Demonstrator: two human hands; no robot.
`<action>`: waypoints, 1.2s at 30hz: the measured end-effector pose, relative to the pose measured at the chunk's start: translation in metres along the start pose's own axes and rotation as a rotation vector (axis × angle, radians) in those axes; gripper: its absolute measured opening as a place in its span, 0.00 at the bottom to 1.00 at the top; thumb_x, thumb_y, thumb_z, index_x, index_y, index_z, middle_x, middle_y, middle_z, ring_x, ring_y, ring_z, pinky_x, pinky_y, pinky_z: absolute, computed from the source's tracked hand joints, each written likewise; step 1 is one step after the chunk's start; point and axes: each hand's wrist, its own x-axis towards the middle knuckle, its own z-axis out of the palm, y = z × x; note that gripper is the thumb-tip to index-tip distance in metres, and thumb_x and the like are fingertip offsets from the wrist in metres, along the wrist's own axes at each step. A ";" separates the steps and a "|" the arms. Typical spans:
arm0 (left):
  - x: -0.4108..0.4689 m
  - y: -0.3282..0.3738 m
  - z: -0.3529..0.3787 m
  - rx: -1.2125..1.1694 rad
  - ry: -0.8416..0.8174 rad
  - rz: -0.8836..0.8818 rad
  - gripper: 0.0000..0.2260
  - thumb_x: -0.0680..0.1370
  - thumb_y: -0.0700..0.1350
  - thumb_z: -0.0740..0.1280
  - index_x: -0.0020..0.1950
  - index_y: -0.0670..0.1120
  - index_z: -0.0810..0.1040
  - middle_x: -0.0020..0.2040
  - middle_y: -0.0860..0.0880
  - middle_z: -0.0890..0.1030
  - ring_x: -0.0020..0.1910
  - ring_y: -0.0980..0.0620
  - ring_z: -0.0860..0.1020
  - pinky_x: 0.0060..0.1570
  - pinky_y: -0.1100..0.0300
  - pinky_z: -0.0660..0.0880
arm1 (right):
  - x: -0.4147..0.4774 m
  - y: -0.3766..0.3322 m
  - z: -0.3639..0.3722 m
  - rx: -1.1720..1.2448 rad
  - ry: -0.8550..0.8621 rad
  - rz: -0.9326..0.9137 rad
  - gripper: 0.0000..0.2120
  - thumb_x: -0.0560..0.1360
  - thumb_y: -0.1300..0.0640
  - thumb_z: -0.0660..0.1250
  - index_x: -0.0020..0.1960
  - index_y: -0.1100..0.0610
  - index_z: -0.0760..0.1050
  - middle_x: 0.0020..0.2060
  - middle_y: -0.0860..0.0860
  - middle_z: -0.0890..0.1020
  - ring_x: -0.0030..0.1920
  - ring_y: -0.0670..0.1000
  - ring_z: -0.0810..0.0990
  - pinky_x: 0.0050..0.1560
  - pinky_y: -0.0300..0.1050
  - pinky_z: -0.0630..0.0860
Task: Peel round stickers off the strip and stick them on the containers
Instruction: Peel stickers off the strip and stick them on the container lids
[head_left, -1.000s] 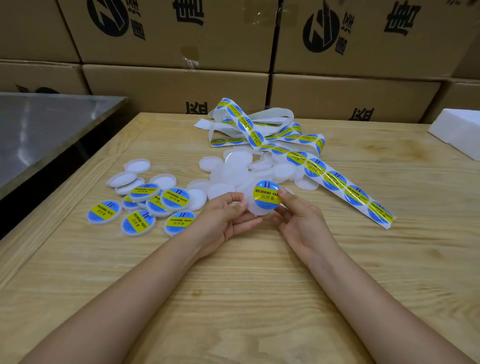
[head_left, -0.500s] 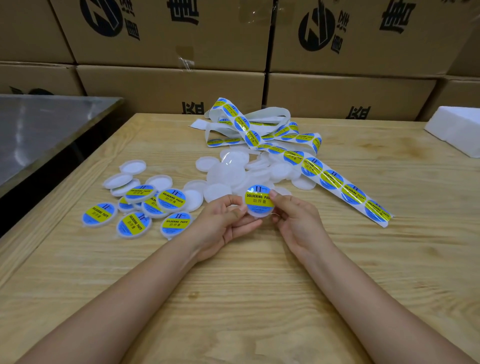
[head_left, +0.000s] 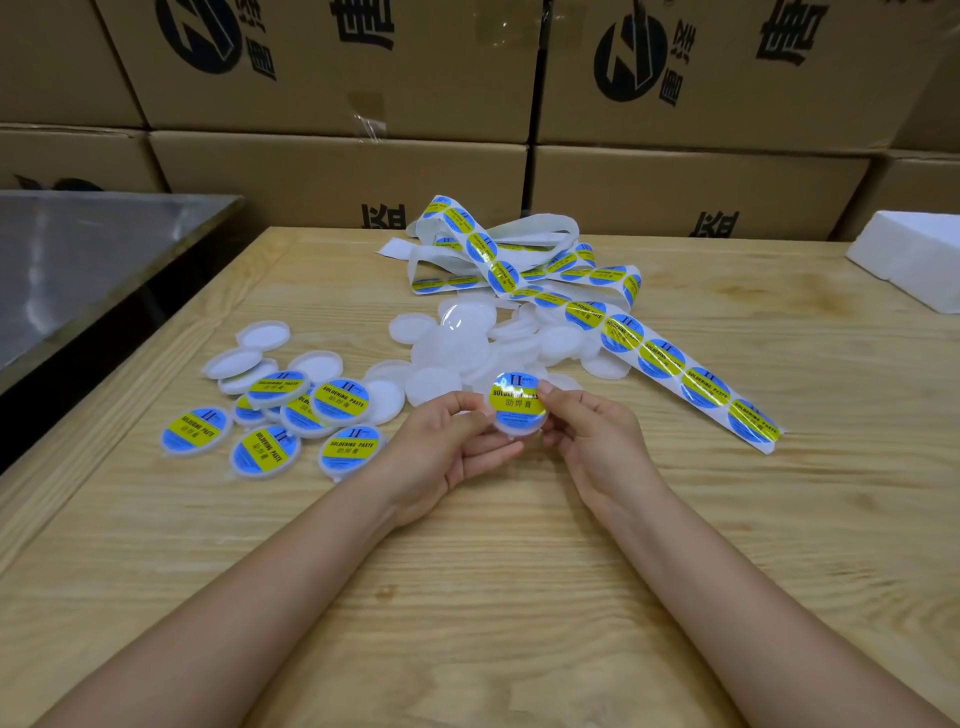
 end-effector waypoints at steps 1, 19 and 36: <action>0.000 0.000 0.000 0.008 0.007 0.003 0.02 0.79 0.35 0.59 0.48 0.39 0.71 0.45 0.39 0.84 0.45 0.46 0.83 0.42 0.58 0.80 | 0.000 0.000 0.000 -0.006 0.007 -0.004 0.12 0.73 0.62 0.68 0.31 0.61 0.75 0.29 0.56 0.76 0.33 0.50 0.70 0.36 0.42 0.67; 0.001 -0.002 0.005 0.054 0.120 0.025 0.04 0.79 0.33 0.57 0.50 0.36 0.72 0.41 0.41 0.84 0.41 0.48 0.84 0.36 0.63 0.79 | -0.019 0.005 0.004 -0.678 0.134 -0.556 0.06 0.70 0.59 0.73 0.36 0.54 0.78 0.30 0.45 0.80 0.34 0.44 0.77 0.38 0.33 0.72; -0.005 -0.005 0.011 0.001 0.034 0.048 0.04 0.78 0.32 0.59 0.49 0.39 0.70 0.44 0.39 0.84 0.44 0.45 0.84 0.41 0.60 0.80 | -0.012 0.008 0.006 -0.582 0.224 -0.548 0.04 0.74 0.60 0.69 0.41 0.55 0.79 0.39 0.50 0.83 0.37 0.39 0.77 0.39 0.26 0.69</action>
